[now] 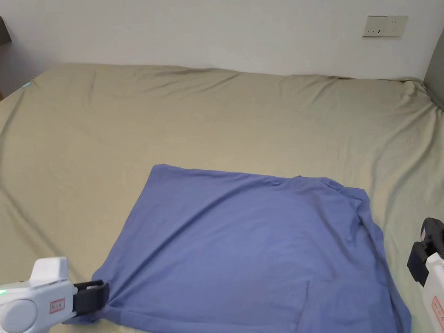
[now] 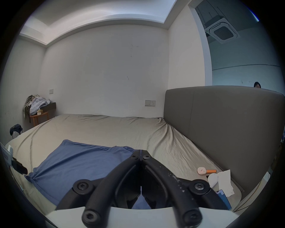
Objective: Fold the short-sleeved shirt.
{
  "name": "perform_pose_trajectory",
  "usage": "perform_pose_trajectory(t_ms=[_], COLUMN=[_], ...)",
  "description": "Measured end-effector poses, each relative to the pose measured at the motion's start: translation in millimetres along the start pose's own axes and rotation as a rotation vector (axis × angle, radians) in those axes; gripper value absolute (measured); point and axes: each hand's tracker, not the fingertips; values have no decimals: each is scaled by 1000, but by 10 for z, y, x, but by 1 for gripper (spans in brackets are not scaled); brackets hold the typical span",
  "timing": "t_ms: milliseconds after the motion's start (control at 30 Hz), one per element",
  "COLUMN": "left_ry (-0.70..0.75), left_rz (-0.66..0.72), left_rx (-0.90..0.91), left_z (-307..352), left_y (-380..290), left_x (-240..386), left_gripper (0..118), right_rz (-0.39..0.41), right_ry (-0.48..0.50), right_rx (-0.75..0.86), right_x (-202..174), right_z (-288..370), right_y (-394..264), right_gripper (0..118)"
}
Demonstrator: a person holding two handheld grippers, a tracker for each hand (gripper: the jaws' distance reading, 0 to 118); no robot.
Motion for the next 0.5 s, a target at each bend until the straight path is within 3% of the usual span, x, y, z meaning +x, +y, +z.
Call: perform_pose_trajectory(t_ms=[100, 167, 200, 267, 300, 400, 467, 500], left_ry=[45, 40, 27, -40, -68, -7, 4, 0], left_rz=[14, 12, 17, 14, 5, -60, -86, -89], left_rx=[-17, -39, -51, -93, -85, -50, -38, -29], left_z=[-158, -276, -320, -407, -421, -361, -334, -309], left_y=[-135, -179, -208, -242, -259, -278, -284, -273], left_x=[-21, -45, -60, -55, -37, 107, 161, 168], left_gripper=[111, 98, 86, 33, 19, 6, 5, 4], right_rz=[-2, 3, 6, 8, 7, -27, -58, -67], right_ry=[-5, -9, -12, -17, -20, -23, -9, -5], right_rx=[-21, -35, -43, -65, -82, -188, -301, -369], right_x=[58, 114, 137, 183, 209, 313, 391, 317], right_z=[-35, -37, -45, -59, -67, -123, -203, -156], right_y=[-66, -156, -184, -246, -285, -480, -714, -788], right_gripper=[2, 2, 2, 2, 2, 5, 27, 45])
